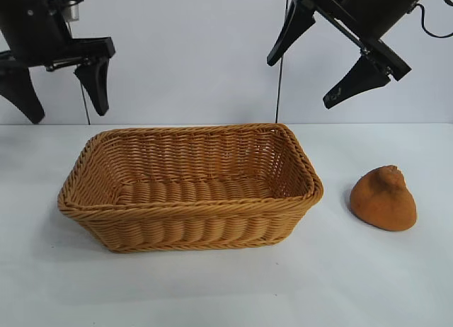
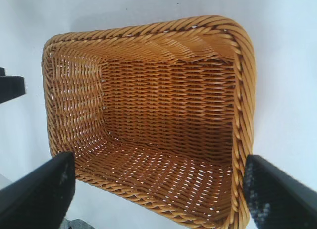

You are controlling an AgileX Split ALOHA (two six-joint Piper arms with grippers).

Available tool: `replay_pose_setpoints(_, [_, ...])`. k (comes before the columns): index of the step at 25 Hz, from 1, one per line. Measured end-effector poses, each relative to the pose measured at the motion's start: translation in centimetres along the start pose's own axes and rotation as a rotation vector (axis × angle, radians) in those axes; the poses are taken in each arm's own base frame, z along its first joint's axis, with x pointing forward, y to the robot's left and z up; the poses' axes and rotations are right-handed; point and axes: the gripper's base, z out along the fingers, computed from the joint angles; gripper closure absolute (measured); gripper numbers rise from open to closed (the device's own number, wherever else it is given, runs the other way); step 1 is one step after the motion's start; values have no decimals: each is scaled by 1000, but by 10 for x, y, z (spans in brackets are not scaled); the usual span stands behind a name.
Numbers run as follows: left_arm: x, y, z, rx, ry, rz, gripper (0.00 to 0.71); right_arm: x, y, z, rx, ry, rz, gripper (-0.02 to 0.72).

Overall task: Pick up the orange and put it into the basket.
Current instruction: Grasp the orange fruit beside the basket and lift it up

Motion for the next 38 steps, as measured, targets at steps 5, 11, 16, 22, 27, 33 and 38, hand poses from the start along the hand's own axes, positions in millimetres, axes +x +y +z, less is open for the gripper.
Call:
replay_pose_setpoints(5, [1,34,-12,-70,21,-2,83,0,0,0,0,0,0,75])
replay_pose_setpoints(11, [3,48,-20,-81,25,-15,92,0,0,0,0,-1,0,75])
replay_pose_setpoints(16, [18,43,-50,-59,-20,-2,92,0,0,0,-1,4,0,75])
replay_pose_setpoints(22, [76,40,-97,-59,-59,20,92,1,0,0,-1,7,0,75])
replay_pose_setpoints(27, [152,38,-134,-64,-114,57,92,1,0,0,-1,6,0,75])
replay_pose_setpoints(33, [244,39,-144,-64,-181,64,93,1,0,0,-1,6,0,75])
replay_pose_setpoints(38, [305,43,-129,-63,-284,63,94,1,0,0,-1,6,0,75])
